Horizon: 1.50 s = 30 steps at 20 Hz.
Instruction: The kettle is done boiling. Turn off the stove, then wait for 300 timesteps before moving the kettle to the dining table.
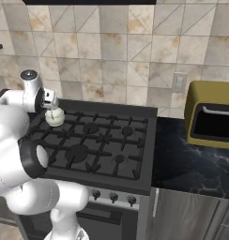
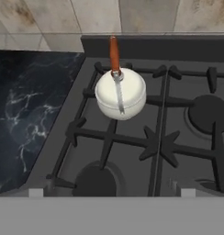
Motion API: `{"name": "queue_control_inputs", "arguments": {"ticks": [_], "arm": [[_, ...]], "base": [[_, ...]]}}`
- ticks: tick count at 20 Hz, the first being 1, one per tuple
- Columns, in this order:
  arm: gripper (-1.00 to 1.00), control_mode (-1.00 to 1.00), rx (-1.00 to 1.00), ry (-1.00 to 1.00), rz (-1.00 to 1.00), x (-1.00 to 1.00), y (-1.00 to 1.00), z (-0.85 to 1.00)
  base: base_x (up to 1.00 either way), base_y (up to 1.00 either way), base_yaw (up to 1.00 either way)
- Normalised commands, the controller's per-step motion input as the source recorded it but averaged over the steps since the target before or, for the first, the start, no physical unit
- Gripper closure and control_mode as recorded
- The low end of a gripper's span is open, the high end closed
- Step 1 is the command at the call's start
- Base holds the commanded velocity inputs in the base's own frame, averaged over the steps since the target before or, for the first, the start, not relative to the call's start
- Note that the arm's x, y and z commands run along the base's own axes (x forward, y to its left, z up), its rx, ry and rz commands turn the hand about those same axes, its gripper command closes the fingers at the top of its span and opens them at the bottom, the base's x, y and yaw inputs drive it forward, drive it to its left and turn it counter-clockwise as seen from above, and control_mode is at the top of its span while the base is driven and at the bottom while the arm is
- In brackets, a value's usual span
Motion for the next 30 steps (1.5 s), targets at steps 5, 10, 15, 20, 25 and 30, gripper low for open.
{"name": "queue_control_inputs", "arguments": {"ticks": [5, 10, 15, 20, 25, 30], "arm": [[-1.00, -1.00, -0.05, 0.00, 0.00, 0.32, 0.41, 0.04], [-1.00, -1.00, -0.05, 0.00, 0.00, 0.33, 0.21, 0.00], [-1.00, -1.00, -0.08, -0.04, 0.01, 0.37, 0.00, -0.09], [-1.00, -1.00, -0.03, -0.03, 0.02, 0.32, 0.00, -0.06], [-1.00, -1.00, 0.00, -0.10, 0.03, 0.32, 0.01, -0.15], [-1.00, -1.00, 0.00, -0.11, 0.01, 0.21, 0.00, -0.20]], "base": [[0.00, 0.00, 0.00], [0.00, 0.00, 0.00], [0.00, 0.00, 0.00], [0.00, 0.00, 0.00], [0.00, 0.00, 0.00], [0.00, 0.00, 0.00]]}}
